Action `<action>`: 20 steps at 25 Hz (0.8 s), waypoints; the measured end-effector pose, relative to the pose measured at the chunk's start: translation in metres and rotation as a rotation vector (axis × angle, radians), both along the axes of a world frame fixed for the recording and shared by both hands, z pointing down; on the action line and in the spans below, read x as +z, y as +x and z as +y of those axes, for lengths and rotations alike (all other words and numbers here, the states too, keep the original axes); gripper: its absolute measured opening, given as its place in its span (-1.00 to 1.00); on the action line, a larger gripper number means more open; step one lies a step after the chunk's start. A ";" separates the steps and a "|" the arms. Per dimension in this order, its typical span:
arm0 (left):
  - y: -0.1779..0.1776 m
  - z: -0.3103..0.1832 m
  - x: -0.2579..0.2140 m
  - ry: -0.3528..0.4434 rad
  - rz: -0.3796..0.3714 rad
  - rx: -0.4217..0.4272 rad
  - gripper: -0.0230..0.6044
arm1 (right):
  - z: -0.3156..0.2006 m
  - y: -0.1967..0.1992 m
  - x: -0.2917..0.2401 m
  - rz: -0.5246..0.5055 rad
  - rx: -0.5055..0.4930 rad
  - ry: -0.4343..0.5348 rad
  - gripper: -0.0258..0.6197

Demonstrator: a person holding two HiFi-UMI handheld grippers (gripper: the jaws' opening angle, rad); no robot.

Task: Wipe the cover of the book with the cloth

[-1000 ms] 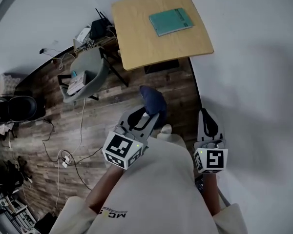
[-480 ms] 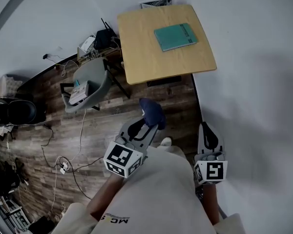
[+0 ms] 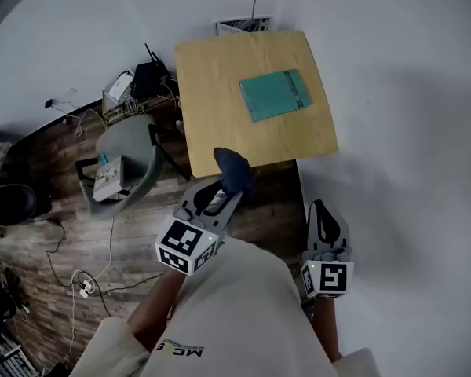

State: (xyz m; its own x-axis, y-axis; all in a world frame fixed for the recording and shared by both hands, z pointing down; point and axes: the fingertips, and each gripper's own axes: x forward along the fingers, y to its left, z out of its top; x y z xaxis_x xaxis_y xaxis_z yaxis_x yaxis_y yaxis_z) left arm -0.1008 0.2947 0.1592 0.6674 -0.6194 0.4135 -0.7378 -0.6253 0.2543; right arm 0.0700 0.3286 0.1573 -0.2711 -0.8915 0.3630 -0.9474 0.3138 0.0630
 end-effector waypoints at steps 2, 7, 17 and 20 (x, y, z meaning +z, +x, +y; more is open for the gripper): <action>-0.005 -0.032 0.000 -0.007 -0.007 0.025 -0.51 | -0.033 -0.006 -0.003 -0.005 0.019 -0.009 -0.81; -0.019 -0.097 0.013 -0.063 0.008 0.100 -0.51 | -0.116 -0.029 0.003 0.015 0.044 -0.035 -0.81; -0.036 -0.175 0.034 -0.089 -0.031 0.126 -0.51 | -0.203 -0.041 0.034 0.073 -0.007 -0.108 -0.81; -0.029 -0.190 0.043 -0.109 -0.053 0.112 -0.51 | -0.227 -0.034 0.045 0.094 -0.055 -0.120 -0.81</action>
